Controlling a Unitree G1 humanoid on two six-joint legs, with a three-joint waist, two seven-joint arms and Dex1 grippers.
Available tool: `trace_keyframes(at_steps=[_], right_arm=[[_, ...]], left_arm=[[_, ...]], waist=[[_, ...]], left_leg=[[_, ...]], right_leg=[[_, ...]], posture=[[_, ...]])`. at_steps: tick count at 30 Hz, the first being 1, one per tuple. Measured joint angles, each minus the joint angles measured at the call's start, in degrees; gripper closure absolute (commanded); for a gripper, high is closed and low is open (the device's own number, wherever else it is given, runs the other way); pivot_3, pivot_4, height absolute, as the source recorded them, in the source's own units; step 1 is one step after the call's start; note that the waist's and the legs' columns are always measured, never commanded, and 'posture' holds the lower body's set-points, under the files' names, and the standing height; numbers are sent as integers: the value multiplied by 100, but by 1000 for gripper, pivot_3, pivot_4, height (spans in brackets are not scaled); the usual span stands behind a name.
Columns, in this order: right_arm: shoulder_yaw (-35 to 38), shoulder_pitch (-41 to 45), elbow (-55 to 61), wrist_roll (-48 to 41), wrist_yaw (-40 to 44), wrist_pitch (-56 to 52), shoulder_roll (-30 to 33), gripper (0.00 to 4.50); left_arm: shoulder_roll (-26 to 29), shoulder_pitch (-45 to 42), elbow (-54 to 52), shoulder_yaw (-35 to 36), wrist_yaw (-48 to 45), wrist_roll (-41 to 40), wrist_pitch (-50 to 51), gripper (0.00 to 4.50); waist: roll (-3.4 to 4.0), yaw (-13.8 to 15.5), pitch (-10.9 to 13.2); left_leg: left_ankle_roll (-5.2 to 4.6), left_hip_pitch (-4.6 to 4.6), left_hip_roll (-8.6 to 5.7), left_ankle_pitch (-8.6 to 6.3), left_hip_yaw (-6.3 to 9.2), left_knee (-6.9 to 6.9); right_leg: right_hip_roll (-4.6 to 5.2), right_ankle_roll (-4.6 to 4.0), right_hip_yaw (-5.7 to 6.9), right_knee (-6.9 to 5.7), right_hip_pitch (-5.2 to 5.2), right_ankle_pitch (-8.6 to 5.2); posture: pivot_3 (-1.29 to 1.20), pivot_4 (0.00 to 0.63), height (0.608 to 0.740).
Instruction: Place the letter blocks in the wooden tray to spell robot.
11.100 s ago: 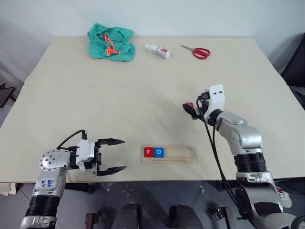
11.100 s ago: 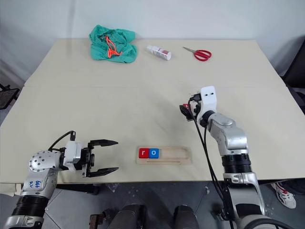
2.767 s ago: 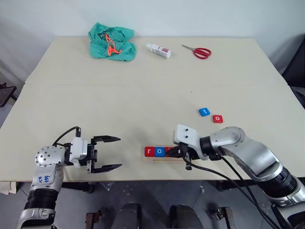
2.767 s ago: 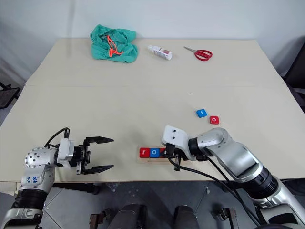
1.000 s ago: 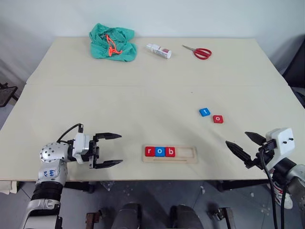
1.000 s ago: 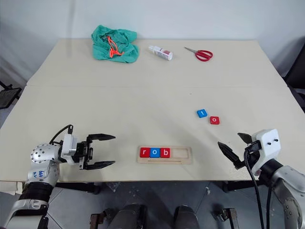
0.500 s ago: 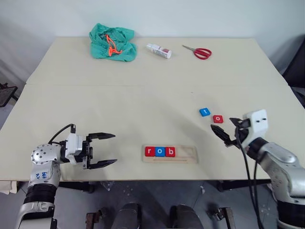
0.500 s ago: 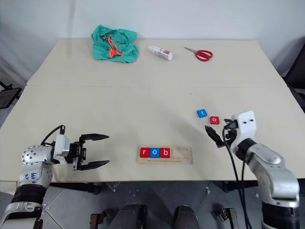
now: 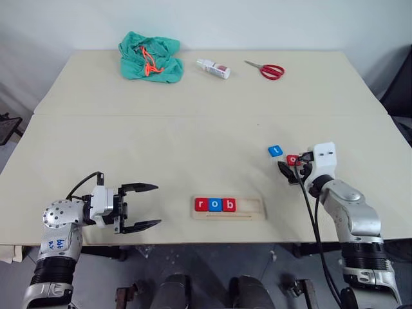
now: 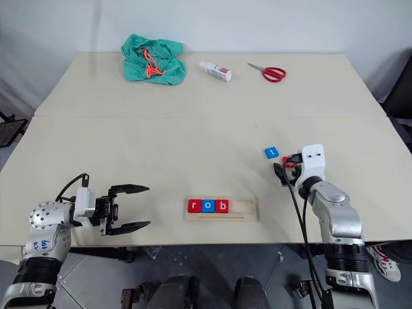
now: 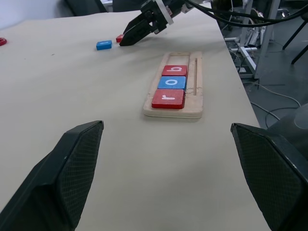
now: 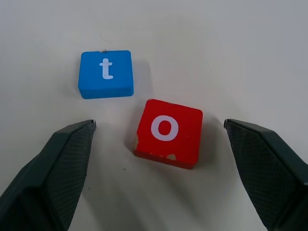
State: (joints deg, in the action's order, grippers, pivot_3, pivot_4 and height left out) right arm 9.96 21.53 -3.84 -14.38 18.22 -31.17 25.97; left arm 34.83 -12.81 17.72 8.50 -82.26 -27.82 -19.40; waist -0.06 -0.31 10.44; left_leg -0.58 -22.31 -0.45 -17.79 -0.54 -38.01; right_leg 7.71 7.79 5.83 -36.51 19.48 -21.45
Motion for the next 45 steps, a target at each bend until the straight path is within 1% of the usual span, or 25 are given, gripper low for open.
trace_keyframes(at_steps=[2, 4, 10, 14, 19, 23, 25, 29, 32, 34, 35, 37, 40, 41, 43, 45], right_arm=[[10, 0, -1, 1, -58, 3, -42, 403], [7, -1, 0, -4, -80, 34, -120, 916], [7, -56, 49, -3, -126, 107, -216, 2992], [57, -331, 382, -82, -116, 67, -225, 3035], [258, -934, 1343, -386, -57, -485, -188, 3035], [549, -2044, 3199, -712, -301, -1338, -205, 3035], [576, -2411, 3810, -864, -442, -1739, -324, 3035], [582, -2573, 4444, -1040, -757, -2219, -631, 3035], [548, -2651, 4607, -1066, -902, -2356, -773, 3035], [530, -2660, 4607, -1067, -940, -2401, -787, 2309], [526, -2660, 4607, -1078, -946, -2401, -814, 2049], [500, -2674, 4608, -1104, -947, -2402, -875, 1369], [469, -2727, 4609, -1147, -944, -2400, -888, 277], [470, -2735, 4611, -1154, -942, -2398, -887, 24], [481, -2744, 4612, -1200, -878, -2389, -862, 24], [506, -2756, 4635, -1349, -588, -2352, -622, 24]], left_arm=[[0, 12, -78, 0, 31, 0, 2, 0], [0, 18, -126, 0, 44, 0, 5, 0], [1, 43, -133, 0, 65, 0, 18, 0], [8, 37, -129, 0, 29, 0, 21, 0], [20, -1, -107, -3, -44, -2, 65, 0], [50, -78, 4, 4, -176, -8, 106, 0], [51, -125, 96, 3, -226, -9, 122, 0], [49, -266, 117, -9, -319, -9, 130, 0], [48, -274, 134, -12, -360, -8, 144, 0], [48, -277, 149, -12, -362, -8, 153, 0], [48, -277, 155, -12, -363, -8, 160, 0], [49, -277, 165, -12, -363, -8, 171, 0], [49, -278, 165, -12, -363, -8, 188, 0], [49, -278, 165, -12, -363, -8, 191, 0], [49, -277, 165, -12, -363, -8, 195, 0], [49, -277, 164, -11, -363, -8, 198, 0]], waist=[[0, 1, 0], [0, 0, -1], [0, 26, -1], [0, 19, -1], [1, 15, 0], [2, 39, -1], [2, 31, -1], [3, 13, -1], [3, 13, -1], [3, 17, -1], [3, 22, -1], [3, 23, -1], [3, 20, -1], [3, 19, -1], [4, 18, -1], [3, 20, -1]], left_leg=[[0, 1, 0, 0, 1, 0], [0, 2, 0, 0, 0, 0], [0, 1, -1, 0, 4, -2], [0, 0, -1, 0, 4, 0], [0, -1, -1, 0, 1, 3], [1, -2, -1, -1, 12, 7], [1, -1, -1, -1, 6, 6], [3, 4, 0, 0, -3, 3], [2, 4, 0, 0, -2, 6], [1, 4, -2, -1, -2, 6], [1, 4, -2, -1, 0, 6], [1, 4, -2, -1, 0, 6], [1, 4, -2, -1, -1, 6], [1, 4, -2, -1, -1, 6], [1, 4, -2, -1, -1, 6], [1, 4, -3, -1, -2, 6]], right_leg=[[0, 0, 0, 0, -1, 0], [0, 0, 0, -1, -1, 0], [1, 0, -1, -1, -3, 0], [1, 0, -1, -1, -1, 0], [0, 0, -2, 0, 1, 0], [-1, 0, -1, -1, 0, 0], [-1, 0, -3, 0, -1, 0], [-3, 0, -9, 1, -1, 0], [-3, 0, -13, 1, 0, 0], [-3, 0, -15, 1, 1, 0], [-3, 0, -15, 1, 0, 0], [-3, 0, -16, 1, 0, 0], [-3, 0, -17, 1, 0, 0], [-3, 0, -17, 1, 0, 0], [-3, 0, -17, 1, 0, 0], [-3, 0, -18, 2, 0, 0]], posture=[[0, 150, 740], [0, 150, 740], [0, 150, 740], [0, 150, 740], [0, 150, 740], [0, 150, 740], [0, 150, 740], [0, 150, 740], [0, 150, 740], [0, 150, 740], [0, 150, 740], [0, 150, 740], [0, 150, 740], [0, 150, 740], [0, 150, 740], [0, 150, 740]])
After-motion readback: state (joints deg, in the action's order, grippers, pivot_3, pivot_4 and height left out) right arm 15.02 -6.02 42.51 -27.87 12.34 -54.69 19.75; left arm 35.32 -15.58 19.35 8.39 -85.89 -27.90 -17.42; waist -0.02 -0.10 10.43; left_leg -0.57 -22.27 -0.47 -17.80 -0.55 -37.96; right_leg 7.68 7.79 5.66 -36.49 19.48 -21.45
